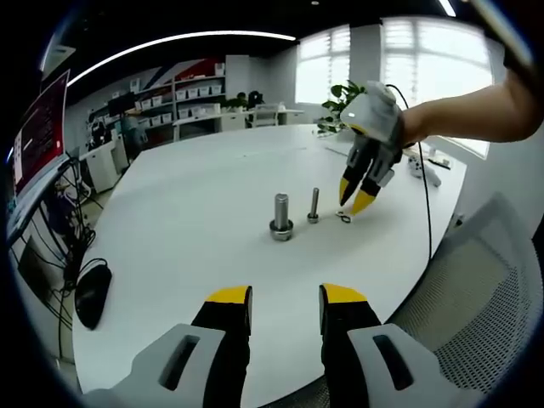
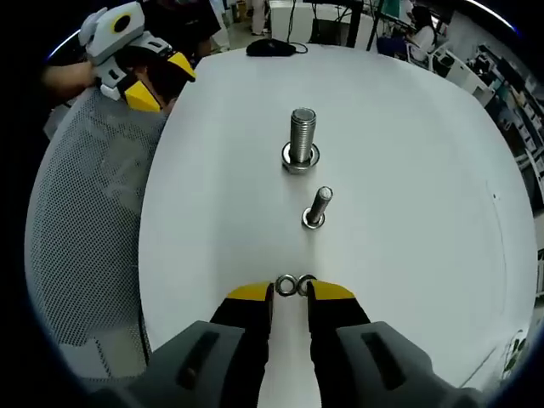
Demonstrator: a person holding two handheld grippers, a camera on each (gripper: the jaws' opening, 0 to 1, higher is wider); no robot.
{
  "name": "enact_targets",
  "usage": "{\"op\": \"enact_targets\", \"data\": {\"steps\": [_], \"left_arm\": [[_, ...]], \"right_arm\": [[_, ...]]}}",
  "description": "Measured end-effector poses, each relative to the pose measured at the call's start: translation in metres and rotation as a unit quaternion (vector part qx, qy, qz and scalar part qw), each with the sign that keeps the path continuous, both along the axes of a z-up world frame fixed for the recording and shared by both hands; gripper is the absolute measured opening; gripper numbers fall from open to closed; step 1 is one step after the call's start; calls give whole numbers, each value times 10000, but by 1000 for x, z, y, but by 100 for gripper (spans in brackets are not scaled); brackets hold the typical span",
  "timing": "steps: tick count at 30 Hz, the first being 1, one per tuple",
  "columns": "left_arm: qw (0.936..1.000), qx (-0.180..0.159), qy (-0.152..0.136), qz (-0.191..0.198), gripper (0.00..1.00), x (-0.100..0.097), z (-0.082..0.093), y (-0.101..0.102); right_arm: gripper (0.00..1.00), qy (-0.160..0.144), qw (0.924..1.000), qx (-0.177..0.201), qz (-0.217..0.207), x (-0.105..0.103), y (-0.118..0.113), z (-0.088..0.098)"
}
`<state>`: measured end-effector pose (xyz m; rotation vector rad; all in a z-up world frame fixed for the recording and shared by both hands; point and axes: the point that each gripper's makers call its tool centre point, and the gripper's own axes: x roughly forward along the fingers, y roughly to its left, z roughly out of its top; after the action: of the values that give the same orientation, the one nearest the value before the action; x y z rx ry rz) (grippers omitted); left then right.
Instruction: Place the washer onto the threaded stud by aligning its center hole with the stud, sliding it down to the base, and recovering from edge contact or off-axis alignment until the washer reaches the visible bottom stop.
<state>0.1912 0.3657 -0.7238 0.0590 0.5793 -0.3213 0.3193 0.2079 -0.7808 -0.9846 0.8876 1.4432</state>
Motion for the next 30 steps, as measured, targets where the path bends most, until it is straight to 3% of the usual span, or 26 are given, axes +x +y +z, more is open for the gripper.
{"op": "enact_targets", "data": {"steps": [10, 18, 30], "left_arm": [[10000, 1, -9, 45, 29, 0, 0, 2], [10000, 42, 0, 3, 28, 0, 0, 1], [10000, 40, -16, 30, 28, 0, 0, 2]], "right_arm": [[17, 307, 9994, -113, -84, -10, -6, -9], [17, 244, 9994, -212, -140, -2, -4, -17], [16, -60, 9990, -374, 244, -2, 1, -18]]}}
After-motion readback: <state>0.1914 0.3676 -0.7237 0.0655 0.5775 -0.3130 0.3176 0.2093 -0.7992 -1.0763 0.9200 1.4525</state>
